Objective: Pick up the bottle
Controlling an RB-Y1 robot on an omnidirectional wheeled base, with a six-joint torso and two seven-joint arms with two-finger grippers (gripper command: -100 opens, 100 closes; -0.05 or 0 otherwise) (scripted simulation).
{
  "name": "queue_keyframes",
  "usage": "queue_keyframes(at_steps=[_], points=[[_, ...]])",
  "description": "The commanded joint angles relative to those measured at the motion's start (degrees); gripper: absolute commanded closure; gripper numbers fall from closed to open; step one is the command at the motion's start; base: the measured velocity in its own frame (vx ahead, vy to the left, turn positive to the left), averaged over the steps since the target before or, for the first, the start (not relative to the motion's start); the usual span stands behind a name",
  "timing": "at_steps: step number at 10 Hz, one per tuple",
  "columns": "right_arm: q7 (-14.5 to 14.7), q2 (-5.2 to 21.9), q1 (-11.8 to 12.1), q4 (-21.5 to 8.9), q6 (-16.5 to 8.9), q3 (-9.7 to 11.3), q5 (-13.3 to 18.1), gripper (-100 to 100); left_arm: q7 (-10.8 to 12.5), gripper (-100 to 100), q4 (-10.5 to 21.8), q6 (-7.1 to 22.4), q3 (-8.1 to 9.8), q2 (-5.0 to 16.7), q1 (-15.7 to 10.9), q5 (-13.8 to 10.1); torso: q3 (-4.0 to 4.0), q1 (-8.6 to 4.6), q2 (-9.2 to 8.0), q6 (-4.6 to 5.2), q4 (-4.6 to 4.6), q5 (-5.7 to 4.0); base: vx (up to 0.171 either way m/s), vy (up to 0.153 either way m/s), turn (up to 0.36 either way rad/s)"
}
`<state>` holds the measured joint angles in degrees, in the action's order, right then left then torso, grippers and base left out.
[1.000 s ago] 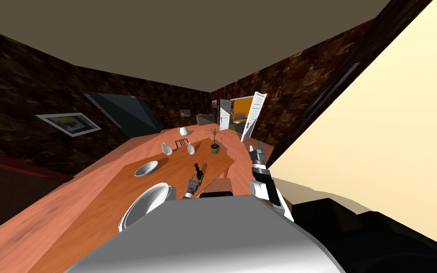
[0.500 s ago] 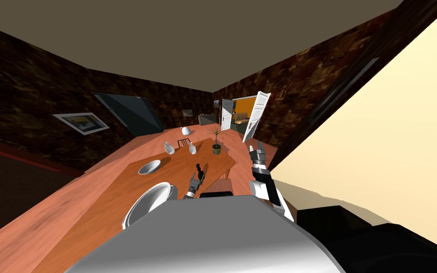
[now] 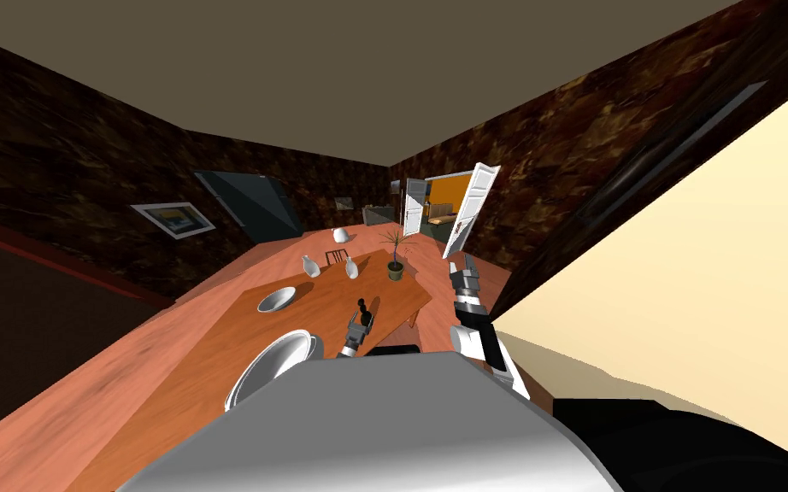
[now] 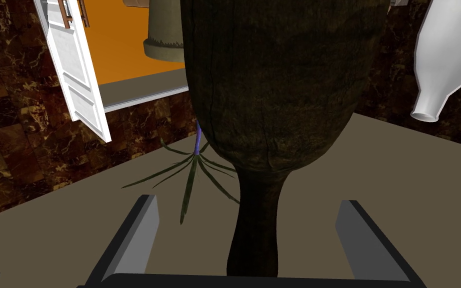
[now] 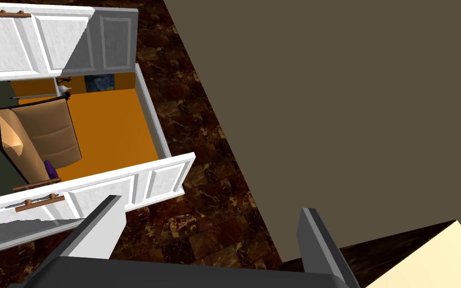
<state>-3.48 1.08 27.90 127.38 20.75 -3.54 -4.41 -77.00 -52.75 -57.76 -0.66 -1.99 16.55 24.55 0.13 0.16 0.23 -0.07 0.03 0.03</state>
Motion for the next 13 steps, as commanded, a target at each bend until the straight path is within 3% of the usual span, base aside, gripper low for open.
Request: queue_keyframes(at_steps=[1,3,4,8,9,10,13], points=[[0.0,0.0,0.0,0.0,0.0,0.0,0.0,0,0.1,-100,-2.9,0.7,-0.58,-0.7,1.8,1.1,0.0,0.0,0.0,0.0,0.0,0.0,0.066,0.037,0.137],[0.0,0.0,0.0,0.0,0.0,0.0,0.0,0,-0.1,-100,-2.6,0.3,-0.48,-0.7,1.6,1.0,-0.04,-0.06,-0.08,0.04,-0.01,-0.01,0.021,0.008,-0.006],[0.0,0.0,0.0,0.0,0.0,0.0,0.0,0,-0.1,100,-2.8,0.4,-0.5,-0.7,1.7,1.0,-0.09,-0.1,-0.16,0.03,-0.03,-0.02,0.0,0.0,0.0],[0.0,0.0,0.0,0.0,0.0,0.0,0.0,0,-0.1,100,-2.8,0.4,-0.52,-0.7,1.7,1.0,-0.12,-0.11,-0.22,0.03,-0.05,-0.04,0.0,0.0,0.0],[0.0,0.0,0.0,0.0,0.0,0.0,0.0,0,-0.1,0,-2.8,0.4,-0.52,-0.7,1.7,1.0,-0.12,-0.1,-0.22,0.03,-0.05,-0.04,0.0,0.0,0.0],[0.0,0.0,0.0,0.0,0.0,0.0,0.0,0,0.2,100,-0.2,-0.3,0.25,1.0,-0.5,-1.0,-0.12,-0.1,-0.22,0.03,-0.05,-0.04,-0.064,-0.034,-0.24],[0.0,0.0,0.0,0.0,0.0,0.0,0.0,0,0.5,100,5.9,-2.3,1.89,4.3,-5.0,-5.3,-0.06,-0.17,-0.42,0.05,0.25,0.11,-0.124,-0.065,-0.192]])
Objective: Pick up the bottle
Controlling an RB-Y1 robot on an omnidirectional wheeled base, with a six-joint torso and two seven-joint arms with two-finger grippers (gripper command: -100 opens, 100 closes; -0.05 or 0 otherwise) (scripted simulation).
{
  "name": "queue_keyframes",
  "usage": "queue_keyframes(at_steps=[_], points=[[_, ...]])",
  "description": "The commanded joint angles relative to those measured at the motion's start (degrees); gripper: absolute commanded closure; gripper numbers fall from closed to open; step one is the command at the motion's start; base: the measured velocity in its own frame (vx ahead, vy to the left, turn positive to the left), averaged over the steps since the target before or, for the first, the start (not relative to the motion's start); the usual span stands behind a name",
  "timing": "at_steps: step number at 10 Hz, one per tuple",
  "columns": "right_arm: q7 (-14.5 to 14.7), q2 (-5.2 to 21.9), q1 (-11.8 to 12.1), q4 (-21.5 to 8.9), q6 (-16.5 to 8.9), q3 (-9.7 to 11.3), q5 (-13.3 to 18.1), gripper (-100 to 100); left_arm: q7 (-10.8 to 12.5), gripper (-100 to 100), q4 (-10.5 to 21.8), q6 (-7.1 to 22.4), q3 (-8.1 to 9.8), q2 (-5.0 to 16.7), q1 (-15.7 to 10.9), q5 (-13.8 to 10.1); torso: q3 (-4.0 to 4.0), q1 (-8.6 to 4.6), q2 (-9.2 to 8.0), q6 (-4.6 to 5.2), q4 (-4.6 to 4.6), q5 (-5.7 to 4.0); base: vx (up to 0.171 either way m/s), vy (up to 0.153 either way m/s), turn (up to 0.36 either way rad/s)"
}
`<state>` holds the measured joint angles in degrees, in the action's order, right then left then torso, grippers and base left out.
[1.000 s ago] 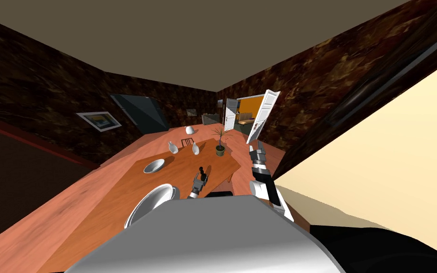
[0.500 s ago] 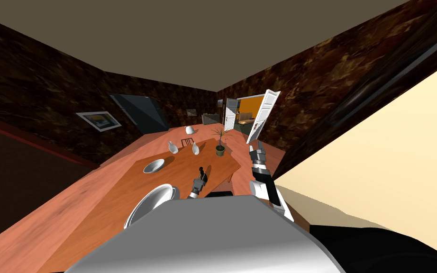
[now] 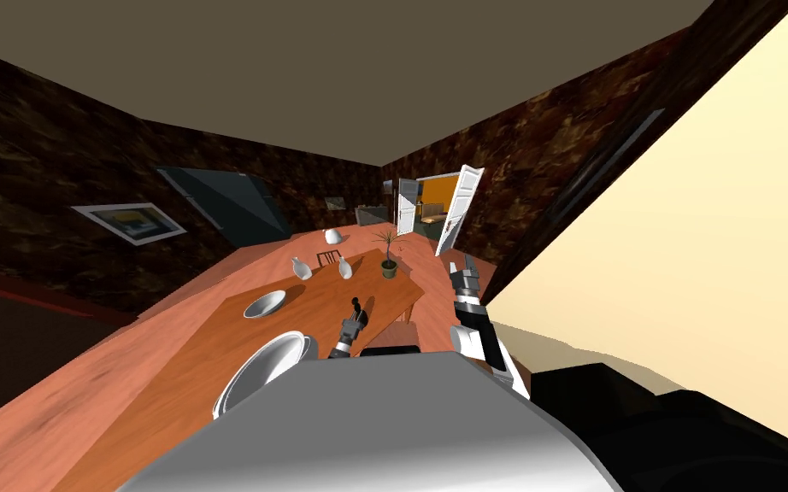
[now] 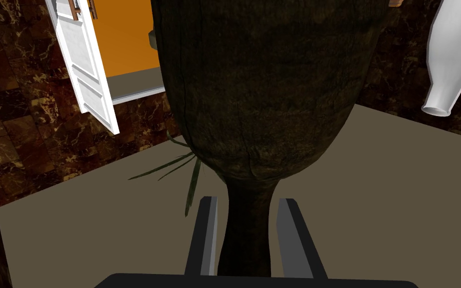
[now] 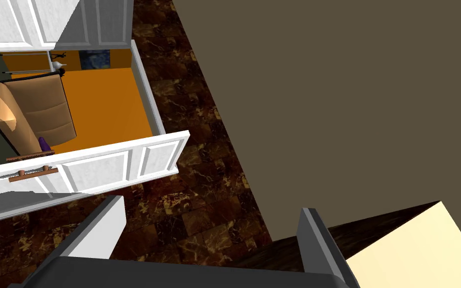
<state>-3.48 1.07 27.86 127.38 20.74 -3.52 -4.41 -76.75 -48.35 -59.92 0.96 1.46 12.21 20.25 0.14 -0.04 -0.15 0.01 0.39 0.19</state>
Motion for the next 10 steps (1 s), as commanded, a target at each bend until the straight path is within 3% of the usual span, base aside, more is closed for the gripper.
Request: queue_keyframes(at_steps=[1,3,5,6,7,10], points=[[0.0,0.0,0.0,0.0,0.0,0.0,0.0,0,0.3,100,2.3,-0.2,0.27,0.9,-0.7,-1.0,0.0,0.0,0.0,0.0,0.0,0.0,-0.07,-0.049,-0.112],[0.0,0.0,0.0,0.0,0.0,0.0,0.0,0,0.5,100,7.3,-2.2,1.92,4.2,-5.3,-5.2,0.2,0.15,0.14,0.03,0.26,0.17,-0.115,-0.075,-0.266],[0.0,0.0,0.0,0.0,0.0,0.0,0.0,0,0.5,100,9.3,-2.2,1.92,4.2,-5.3,-5.2,0.21,0.12,0.13,0.0,0.3,0.19,-0.073,-0.042,-0.029],[0.0,0.0,0.0,0.0,0.0,0.0,0.0,0,0.7,100,11.3,-3.2,2.74,5.9,-7.5,-7.4,0.35,0.3,0.28,-0.07,0.45,0.28,-0.056,-0.037,-0.205],[0.0,0.0,0.0,0.0,0.0,0.0,0.0,0,0.7,100,12.7,-3.2,2.74,5.9,-7.5,-7.4,0.39,0.34,0.33,-0.02,0.47,0.3,-0.063,-0.034,-0.104],[0.0,0.0,0.0,0.0,0.0,0.0,0.0,0,1.1,100,21.6,-6.2,5.22,10.9,-14.0,-13.2,0.45,0.42,0.29,-0.06,0.59,0.38,-0.13,-0.082,-0.265]])
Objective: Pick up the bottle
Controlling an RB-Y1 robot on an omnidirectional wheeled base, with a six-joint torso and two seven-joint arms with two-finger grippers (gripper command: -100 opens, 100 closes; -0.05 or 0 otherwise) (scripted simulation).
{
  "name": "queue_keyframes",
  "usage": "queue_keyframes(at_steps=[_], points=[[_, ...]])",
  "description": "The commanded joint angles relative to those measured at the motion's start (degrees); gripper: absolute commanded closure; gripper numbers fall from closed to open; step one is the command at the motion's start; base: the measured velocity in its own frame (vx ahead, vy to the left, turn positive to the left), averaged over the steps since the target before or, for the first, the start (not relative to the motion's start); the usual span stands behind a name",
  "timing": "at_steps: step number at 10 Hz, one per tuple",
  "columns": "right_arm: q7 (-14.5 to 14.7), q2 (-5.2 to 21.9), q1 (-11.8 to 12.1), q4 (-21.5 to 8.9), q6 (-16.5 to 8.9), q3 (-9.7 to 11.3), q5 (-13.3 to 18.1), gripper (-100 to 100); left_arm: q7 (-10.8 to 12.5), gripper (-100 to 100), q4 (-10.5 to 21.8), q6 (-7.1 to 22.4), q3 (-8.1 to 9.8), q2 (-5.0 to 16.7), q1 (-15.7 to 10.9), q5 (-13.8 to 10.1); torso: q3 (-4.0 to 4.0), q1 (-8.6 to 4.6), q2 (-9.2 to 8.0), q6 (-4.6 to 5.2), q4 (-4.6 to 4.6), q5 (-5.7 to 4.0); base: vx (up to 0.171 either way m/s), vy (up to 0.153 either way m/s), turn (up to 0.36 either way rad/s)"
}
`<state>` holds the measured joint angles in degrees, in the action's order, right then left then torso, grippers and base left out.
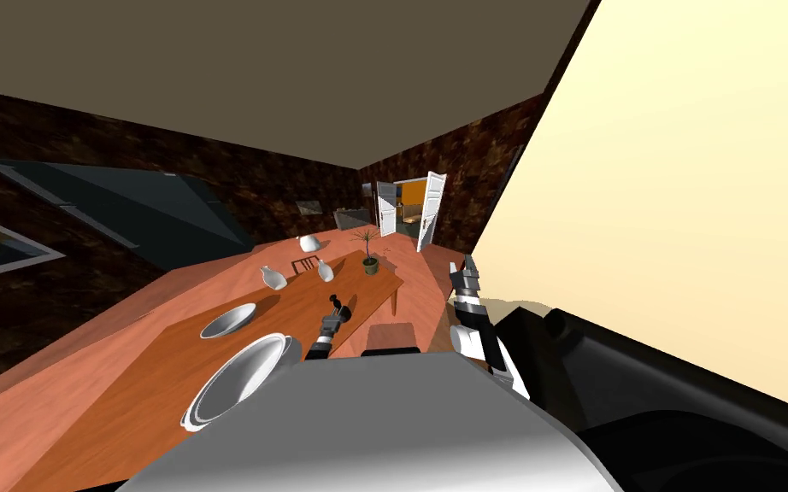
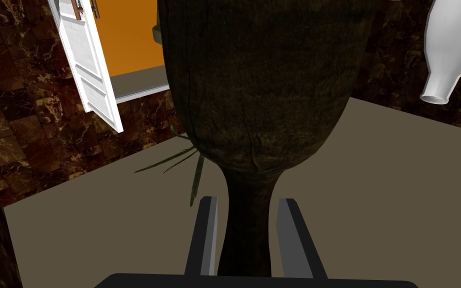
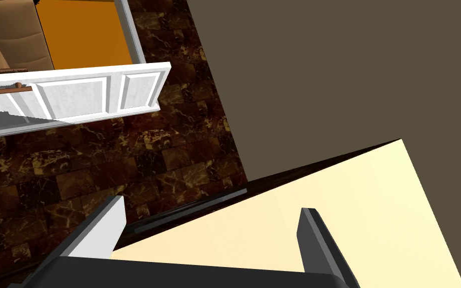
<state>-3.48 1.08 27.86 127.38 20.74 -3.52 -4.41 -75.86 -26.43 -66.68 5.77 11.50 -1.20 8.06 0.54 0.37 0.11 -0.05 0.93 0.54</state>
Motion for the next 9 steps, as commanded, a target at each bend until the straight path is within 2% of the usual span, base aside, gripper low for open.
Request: queue_keyframes(at_steps=[1,2,3,4,5,8,9], points=[[0.0,0.0,0.0,0.0,0.0,0.0,0.0,0,0.2,100,1.2,0.6,0.41,0.9,-1.0,-1.6,0.0,0.0,0.0,0.0,0.0,0.0,-0.09,-0.074,-0.088],[0.0,0.0,0.0,0.0,0.0,0.0,0.0,0,0.2,100,1.2,0.6,0.41,0.9,-1.0,-1.6,0.07,0.0,0.13,-0.04,0.03,0.01,-0.031,-0.042,0.007],[0.0,0.0,0.0,0.0,0.0,0.0,0.0,0,0.3,100,3.2,-0.4,1.23,2.5,-3.3,-3.7,0.18,0.1,0.32,-0.07,0.07,0.03,-0.051,-0.063,-0.219],[0.0,0.0,0.0,0.0,0.0,0.0,0.0,0,0.3,100,2.0,-0.4,1.23,2.5,-3.3,-3.7,0.16,0.06,0.33,0.01,0.02,-0.01,-0.056,-0.049,-0.098],[0.0,0.0,0.0,0.0,0.0,0.0,0.0,0,0.3,100,4.4,-0.4,1.23,2.5,-3.3,-3.7,0.17,0.07,0.34,-0.02,0.03,-0.01,-0.022,-0.019,0.013],[0.0,0.0,0.0,0.0,0.0,0.0,0.0,0,0.3,100,4.8,-0.3,1.23,2.5,-3.4,-3.7,0.27,0.29,0.5,-0.09,0.08,0.03,-0.001,-0.001,0.007],[0.0,0.0,0.0,0.0,0.0,0.0,0.0,0,0.2,0,5.1,-0.6,1.25,2.5,-3.5,-3.7,0.25,0.27,0.49,-0.07,0.06,0.03,0.0,0.0,0.0]])
